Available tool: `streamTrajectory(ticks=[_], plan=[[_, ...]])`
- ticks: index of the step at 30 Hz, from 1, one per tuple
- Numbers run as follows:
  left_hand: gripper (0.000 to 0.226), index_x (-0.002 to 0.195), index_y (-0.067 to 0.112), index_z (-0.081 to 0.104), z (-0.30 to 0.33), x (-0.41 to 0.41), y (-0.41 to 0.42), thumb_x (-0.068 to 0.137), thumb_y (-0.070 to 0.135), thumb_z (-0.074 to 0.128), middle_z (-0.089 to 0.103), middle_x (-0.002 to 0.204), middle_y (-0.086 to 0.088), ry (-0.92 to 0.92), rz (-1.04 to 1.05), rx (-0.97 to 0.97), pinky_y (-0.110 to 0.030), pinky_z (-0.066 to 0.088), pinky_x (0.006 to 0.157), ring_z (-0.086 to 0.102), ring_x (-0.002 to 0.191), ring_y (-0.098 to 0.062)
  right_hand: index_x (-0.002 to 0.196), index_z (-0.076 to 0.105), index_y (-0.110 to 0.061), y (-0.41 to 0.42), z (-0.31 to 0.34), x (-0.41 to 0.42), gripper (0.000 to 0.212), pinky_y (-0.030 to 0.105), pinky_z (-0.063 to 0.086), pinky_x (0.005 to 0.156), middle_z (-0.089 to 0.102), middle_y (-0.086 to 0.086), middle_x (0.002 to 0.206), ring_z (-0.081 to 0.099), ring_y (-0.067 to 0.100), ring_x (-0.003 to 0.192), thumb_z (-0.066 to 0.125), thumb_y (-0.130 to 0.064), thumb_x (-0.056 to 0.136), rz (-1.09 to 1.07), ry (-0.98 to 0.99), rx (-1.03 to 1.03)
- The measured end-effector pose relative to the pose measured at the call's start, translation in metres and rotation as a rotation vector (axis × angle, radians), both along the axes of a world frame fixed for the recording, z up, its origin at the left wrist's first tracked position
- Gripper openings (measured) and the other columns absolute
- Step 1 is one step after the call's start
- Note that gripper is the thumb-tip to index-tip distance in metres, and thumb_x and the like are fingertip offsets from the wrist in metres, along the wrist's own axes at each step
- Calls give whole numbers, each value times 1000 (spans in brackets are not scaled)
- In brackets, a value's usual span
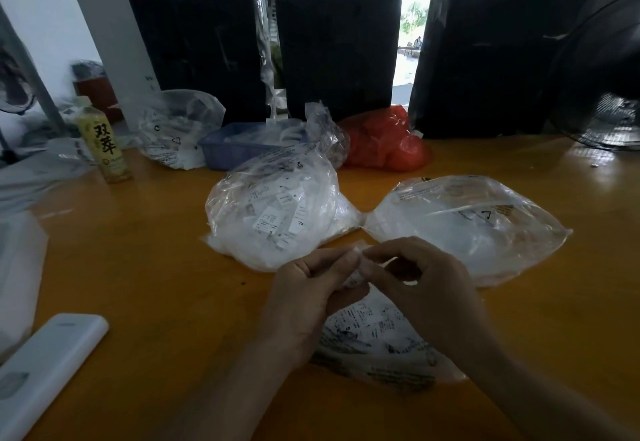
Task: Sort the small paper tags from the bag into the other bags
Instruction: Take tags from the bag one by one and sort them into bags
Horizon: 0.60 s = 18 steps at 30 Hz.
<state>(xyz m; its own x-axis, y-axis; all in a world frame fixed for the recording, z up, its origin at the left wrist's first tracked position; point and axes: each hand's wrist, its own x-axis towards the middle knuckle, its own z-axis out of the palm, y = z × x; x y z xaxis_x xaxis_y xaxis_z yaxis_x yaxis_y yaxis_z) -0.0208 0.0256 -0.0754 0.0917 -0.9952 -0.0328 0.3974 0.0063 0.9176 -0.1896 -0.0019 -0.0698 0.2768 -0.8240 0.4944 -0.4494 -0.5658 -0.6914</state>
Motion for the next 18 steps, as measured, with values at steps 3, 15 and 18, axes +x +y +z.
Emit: streamTrajectory(ticks=[3,15,18], plan=[[20,106,30,83,6,1,6,86,32,80,80,105,11,-331,54,-64,-21,61,69,76,94,-8,94,69,-47,-4,0,-3,16,20,59,72,71,-28,88,69,-5,82,73,-33,87,-28,-57,-5],[23,114,19,78,44,89,-53,96,7,71,66,128,-8,-1334,701,-227,-22,50,87,65,108,-21,106,71,-27,-52,9,-48,10,12,39,63,65,-17,93,58,-2,75,65,-24,97,-372,178,-98],[23,117,18,78,27,95,-76,99,11,64,58,143,-11,-1635,522,-19,-39,42,110,54,127,-28,109,74,-16,-71,1,-65,16,35,49,82,72,4,108,61,18,93,62,-19,99,-489,374,-92]])
